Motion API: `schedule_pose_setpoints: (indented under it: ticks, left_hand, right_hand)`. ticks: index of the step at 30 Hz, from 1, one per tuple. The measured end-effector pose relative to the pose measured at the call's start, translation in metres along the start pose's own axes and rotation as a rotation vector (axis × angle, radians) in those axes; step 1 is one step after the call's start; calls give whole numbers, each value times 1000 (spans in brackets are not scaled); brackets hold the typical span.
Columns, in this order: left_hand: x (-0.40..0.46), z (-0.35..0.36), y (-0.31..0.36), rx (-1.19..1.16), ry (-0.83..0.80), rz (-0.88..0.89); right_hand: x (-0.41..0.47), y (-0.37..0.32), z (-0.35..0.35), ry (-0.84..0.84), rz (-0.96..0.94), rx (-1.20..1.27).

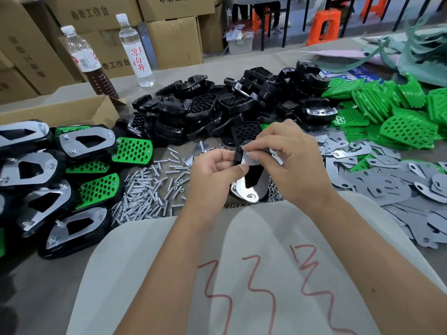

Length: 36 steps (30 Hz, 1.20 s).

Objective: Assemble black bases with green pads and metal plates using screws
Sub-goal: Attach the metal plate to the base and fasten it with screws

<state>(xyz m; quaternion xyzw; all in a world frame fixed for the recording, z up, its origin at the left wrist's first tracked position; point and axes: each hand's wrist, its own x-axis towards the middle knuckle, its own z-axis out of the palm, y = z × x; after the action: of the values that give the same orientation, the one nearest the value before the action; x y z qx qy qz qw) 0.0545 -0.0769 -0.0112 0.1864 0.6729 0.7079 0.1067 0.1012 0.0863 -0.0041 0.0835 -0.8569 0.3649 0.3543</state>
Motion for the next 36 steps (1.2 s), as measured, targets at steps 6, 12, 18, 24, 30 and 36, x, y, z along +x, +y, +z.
schedule_pose_setpoints:
  ticks: [6,12,18,24,30,36]
  left_hand:
    - [3,-7,1,-39,-62,-50]
    - [2,-7,-1,51,-70,-23]
    - [2,-7,1,70,-94,-25]
    - [3,-9,-1,89,-96,-33]
    - [3,-8,-2,95,-112,-20]
    - [3,-9,-1,73,-110,-35]
  right_hand:
    - [0,5,-2,-115,129,258]
    - [-3,7,0,-104,196,357]
    - [-3,10,-1,-128,178,355]
    - [-4,8,-2,-106,161,311]
    - [-5,7,-1,-74,120,225]
    - [-5,8,-2,-129,164,360]
